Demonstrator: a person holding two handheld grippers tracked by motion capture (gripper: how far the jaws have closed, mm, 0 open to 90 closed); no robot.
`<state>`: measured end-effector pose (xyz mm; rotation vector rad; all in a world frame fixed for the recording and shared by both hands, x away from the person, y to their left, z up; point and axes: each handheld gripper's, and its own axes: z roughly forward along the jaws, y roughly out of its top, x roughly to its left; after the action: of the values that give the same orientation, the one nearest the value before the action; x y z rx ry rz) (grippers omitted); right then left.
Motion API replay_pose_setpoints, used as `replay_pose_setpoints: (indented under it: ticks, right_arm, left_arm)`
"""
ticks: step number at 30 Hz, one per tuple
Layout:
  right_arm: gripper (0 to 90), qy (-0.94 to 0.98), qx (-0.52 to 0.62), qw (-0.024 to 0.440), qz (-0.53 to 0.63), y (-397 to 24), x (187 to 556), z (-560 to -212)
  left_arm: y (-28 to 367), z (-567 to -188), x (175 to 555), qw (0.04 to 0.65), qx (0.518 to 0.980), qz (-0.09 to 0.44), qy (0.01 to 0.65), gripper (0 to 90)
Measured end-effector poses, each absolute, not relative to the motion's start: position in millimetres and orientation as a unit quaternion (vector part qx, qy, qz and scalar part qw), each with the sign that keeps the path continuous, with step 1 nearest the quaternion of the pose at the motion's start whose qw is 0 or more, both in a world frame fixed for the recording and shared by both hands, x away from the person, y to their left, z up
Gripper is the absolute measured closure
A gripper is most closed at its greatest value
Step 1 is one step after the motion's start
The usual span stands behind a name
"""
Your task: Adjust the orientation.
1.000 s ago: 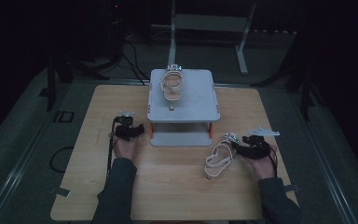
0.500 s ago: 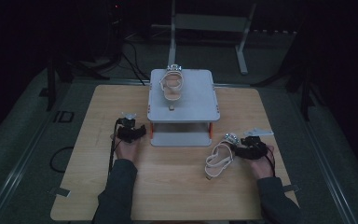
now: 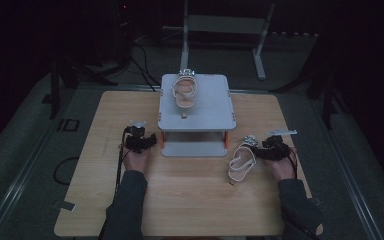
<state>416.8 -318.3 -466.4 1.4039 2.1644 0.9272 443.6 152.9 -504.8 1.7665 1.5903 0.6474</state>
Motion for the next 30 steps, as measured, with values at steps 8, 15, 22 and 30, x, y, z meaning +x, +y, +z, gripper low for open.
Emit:
replay_pose_setpoints:
  ticks: [8, 15, 22, 30]
  right_arm:
    - [39.9, 0.788, 0.491, 0.180, 0.325, -310.1, 434.0, -462.8]
    - [43.2, 0.785, 0.492, 0.195, 0.321, -310.8, 427.9, -452.3]
    - [43.1, 0.774, 0.489, 0.226, 0.333, -300.7, 395.7, -432.7]
    - [43.2, 0.751, 0.516, 0.239, 0.336, -298.1, 372.6, -422.9]
  left_arm:
    - [152.7, -504.8, 443.5, 0.332, 0.678, 0.248, 0.608, 40.5]
    - [152.6, -504.9, 443.5, 0.332, 0.678, 0.248, 0.608, 40.5]
    - [152.0, -504.8, 443.1, 0.329, 0.680, 0.250, 0.606, 40.4]
    - [153.0, -504.9, 443.0, 0.334, 0.678, 0.246, 0.607, 40.1]
